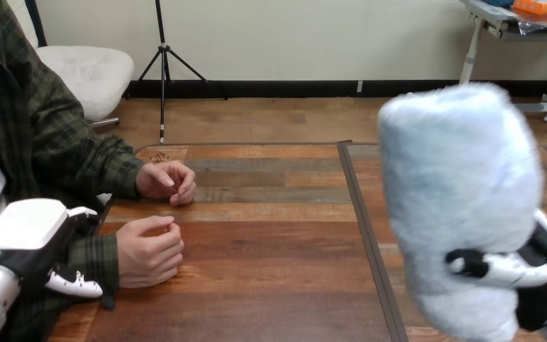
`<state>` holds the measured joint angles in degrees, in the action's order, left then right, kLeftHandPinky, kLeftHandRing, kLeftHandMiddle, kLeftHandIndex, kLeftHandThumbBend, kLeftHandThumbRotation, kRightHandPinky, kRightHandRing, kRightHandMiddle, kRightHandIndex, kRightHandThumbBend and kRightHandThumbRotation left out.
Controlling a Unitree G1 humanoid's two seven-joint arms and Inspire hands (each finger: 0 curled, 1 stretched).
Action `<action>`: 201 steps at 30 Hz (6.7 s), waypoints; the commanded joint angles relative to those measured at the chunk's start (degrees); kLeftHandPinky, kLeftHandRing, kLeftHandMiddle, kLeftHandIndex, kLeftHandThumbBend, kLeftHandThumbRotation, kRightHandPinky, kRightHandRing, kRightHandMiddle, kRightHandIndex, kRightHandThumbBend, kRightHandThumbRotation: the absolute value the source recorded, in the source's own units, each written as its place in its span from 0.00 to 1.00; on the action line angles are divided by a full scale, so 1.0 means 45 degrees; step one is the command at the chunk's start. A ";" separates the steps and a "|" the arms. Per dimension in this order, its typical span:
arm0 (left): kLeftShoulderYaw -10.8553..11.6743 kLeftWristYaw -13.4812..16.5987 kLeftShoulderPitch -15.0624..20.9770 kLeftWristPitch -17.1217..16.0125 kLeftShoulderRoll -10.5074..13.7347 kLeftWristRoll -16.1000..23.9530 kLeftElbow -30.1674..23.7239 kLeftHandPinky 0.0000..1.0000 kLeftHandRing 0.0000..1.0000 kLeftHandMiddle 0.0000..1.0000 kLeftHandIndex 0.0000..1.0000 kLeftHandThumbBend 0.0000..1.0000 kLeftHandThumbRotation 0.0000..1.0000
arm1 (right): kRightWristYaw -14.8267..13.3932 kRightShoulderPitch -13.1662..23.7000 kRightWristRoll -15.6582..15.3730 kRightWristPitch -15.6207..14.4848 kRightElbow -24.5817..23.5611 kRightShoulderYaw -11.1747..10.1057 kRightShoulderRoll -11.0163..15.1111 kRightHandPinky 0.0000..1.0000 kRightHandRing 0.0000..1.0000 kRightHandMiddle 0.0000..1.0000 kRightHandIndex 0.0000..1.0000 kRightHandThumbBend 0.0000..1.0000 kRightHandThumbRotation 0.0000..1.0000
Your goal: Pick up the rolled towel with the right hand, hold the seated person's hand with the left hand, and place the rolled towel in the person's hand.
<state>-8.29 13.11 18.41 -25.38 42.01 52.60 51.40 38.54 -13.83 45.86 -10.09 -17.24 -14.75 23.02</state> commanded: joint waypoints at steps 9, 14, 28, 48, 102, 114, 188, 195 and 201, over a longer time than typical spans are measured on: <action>-0.1334 0.0529 0.1710 0.0580 0.0040 0.0042 0.1489 0.48 0.52 0.56 0.60 0.97 0.06 | -0.0018 0.0932 0.2184 -0.0068 -0.3433 -0.1323 0.0753 0.09 0.16 0.20 0.24 0.88 0.00; -0.1388 0.0484 0.1735 0.0482 0.0006 -0.0309 0.1508 0.46 0.48 0.53 0.55 0.95 0.02 | 0.0027 0.1024 0.2097 0.0046 -0.3289 -0.1277 0.0745 0.09 0.16 0.20 0.24 0.88 0.00; -0.1833 0.0938 0.1803 0.0336 -0.0010 -0.0806 0.1574 0.37 0.39 0.45 0.46 0.91 0.00 | -0.0105 0.1378 0.1821 -0.0031 -0.3033 -0.1176 0.0656 0.10 0.16 0.21 0.25 0.88 0.00; -0.1701 0.0800 0.1391 -0.0041 0.0074 -0.1789 0.0889 0.27 0.33 0.41 0.43 0.88 0.00 | -0.0123 0.2610 0.1262 -0.0152 -0.2223 -0.0537 0.0435 0.10 0.17 0.23 0.27 0.88 0.00; 0.0390 -0.0654 -0.2004 0.0899 -0.0240 -0.4349 -0.7068 0.21 0.27 0.33 0.34 0.86 0.00 | 0.0017 0.5471 -0.3385 0.1247 0.1879 0.2441 -0.1460 0.14 0.20 0.29 0.36 0.79 0.00; 0.0760 -0.1125 -0.2645 0.1401 -0.0554 -0.4641 -0.8670 0.21 0.26 0.33 0.34 0.88 0.00 | 0.0043 0.5694 -0.3864 0.1429 0.2614 0.2664 -0.1872 0.12 0.17 0.26 0.34 0.78 0.00; 0.0754 -0.3653 -0.3901 0.2567 -0.3561 -0.5101 -1.4999 0.16 0.21 0.29 0.30 0.95 0.00 | 0.0503 0.7672 -0.5807 0.3082 0.8040 0.3469 -0.3678 0.12 0.16 0.25 0.34 0.79 0.00; 0.0731 -0.3787 -0.3907 0.2571 -0.3631 -0.5152 -1.5078 0.16 0.22 0.29 0.31 0.95 0.00 | 0.0628 0.7692 -0.5861 0.3123 0.8132 0.3418 -0.3770 0.12 0.16 0.26 0.34 0.78 0.00; 0.0746 -0.3781 -0.3896 0.2446 -0.3689 -0.5198 -1.4974 0.17 0.22 0.29 0.31 0.96 0.00 | 0.0573 0.7660 -0.5887 0.2999 0.8055 0.3397 -0.3829 0.12 0.16 0.26 0.34 0.78 0.00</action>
<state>-3.47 -3.85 -0.65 -12.93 27.42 30.43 -12.90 39.89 14.34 20.16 2.63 20.14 -1.81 7.27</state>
